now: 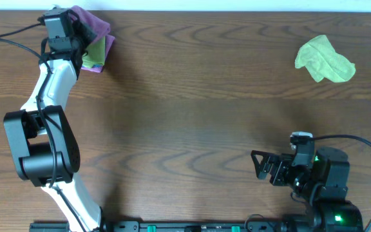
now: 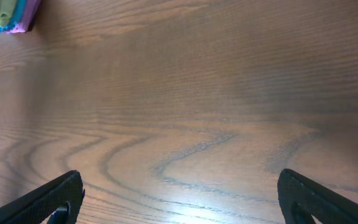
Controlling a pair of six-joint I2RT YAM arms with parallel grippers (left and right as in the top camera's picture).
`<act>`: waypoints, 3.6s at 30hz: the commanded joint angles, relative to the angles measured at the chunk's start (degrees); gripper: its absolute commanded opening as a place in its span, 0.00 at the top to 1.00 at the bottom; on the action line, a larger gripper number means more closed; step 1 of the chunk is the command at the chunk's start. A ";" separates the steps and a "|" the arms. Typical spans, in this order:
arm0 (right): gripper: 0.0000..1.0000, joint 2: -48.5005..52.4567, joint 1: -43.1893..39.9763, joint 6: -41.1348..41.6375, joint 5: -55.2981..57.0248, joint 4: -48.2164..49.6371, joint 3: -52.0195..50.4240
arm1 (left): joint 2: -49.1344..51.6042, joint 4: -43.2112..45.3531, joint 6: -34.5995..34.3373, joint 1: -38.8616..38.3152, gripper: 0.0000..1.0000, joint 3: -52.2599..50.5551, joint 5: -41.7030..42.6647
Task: Fold the cloth
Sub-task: 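Press and adjust the purple cloth on top of the stack with the left gripper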
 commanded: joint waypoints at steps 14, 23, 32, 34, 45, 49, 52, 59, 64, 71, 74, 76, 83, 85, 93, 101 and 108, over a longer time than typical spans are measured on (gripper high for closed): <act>0.01 -0.26 -0.42 0.72 -0.57 -0.07 -0.24 | 0.63 -11.08 1.81 1.07 0.81 1.40 -3.26; 0.01 -0.26 -0.42 0.72 -0.57 -0.07 -0.24 | 0.57 -14.86 2.08 3.48 0.70 1.40 -3.21; 0.01 -0.26 -0.42 0.72 -0.57 -0.07 -0.24 | 0.57 -18.78 4.57 3.67 0.51 1.42 -3.02; 0.01 -0.26 -0.42 0.72 -0.57 -0.07 -0.24 | 0.44 -18.86 4.57 3.67 0.41 1.42 -2.99; 0.01 -0.26 -0.42 0.72 -0.57 -0.04 -0.24 | -5.57 -18.14 7.58 3.72 0.07 1.42 -3.06; 0.01 -0.26 -0.42 0.72 -0.57 -0.07 -0.24 | -8.92 -18.67 7.58 3.72 0.07 1.42 -3.02; 0.01 -0.26 -0.42 0.72 -0.57 -0.07 -0.24 | -11.37 -18.93 8.00 3.72 0.06 1.42 -3.04; 0.01 -0.26 -0.42 0.72 -0.57 -0.07 -0.24 | -13.84 -18.84 7.91 3.69 0.11 1.42 -2.80; 0.01 -0.26 -0.42 0.72 -0.57 -0.07 -0.24 | -12.48 -16.24 7.69 2.71 0.78 1.42 1.84; 0.01 -0.26 -0.42 0.72 -0.57 -0.04 -0.24 | -8.15 -11.26 5.75 0.74 0.94 1.40 3.30; 0.01 -0.26 -0.42 0.72 -0.57 -0.07 -0.24 | -5.35 -8.55 5.27 0.20 0.94 1.40 3.21; 0.01 -0.26 -0.42 0.72 -0.57 -0.07 -0.24 | -3.34 -6.19 5.09 0.11 0.94 1.42 3.21; 0.01 -0.26 -0.42 0.70 -0.52 -0.04 -0.24 | 4.76 4.15 4.70 0.17 0.94 1.42 -1.11; 0.01 -0.26 -0.42 0.72 -0.35 -0.07 -0.24 | 6.16 6.10 4.66 0.24 0.94 1.42 -3.23; 0.01 -0.26 -0.42 0.72 -0.35 -0.07 -0.24 | 10.29 11.82 4.24 0.83 0.94 1.42 -10.93; 0.01 -0.26 -0.42 0.72 -0.35 -0.07 -0.24 | 10.38 11.30 3.87 4.44 0.94 1.42 -11.47; 0.01 -0.26 -0.42 0.72 -0.37 -0.07 -0.24 | 10.38 11.87 3.87 4.74 0.91 1.42 -7.43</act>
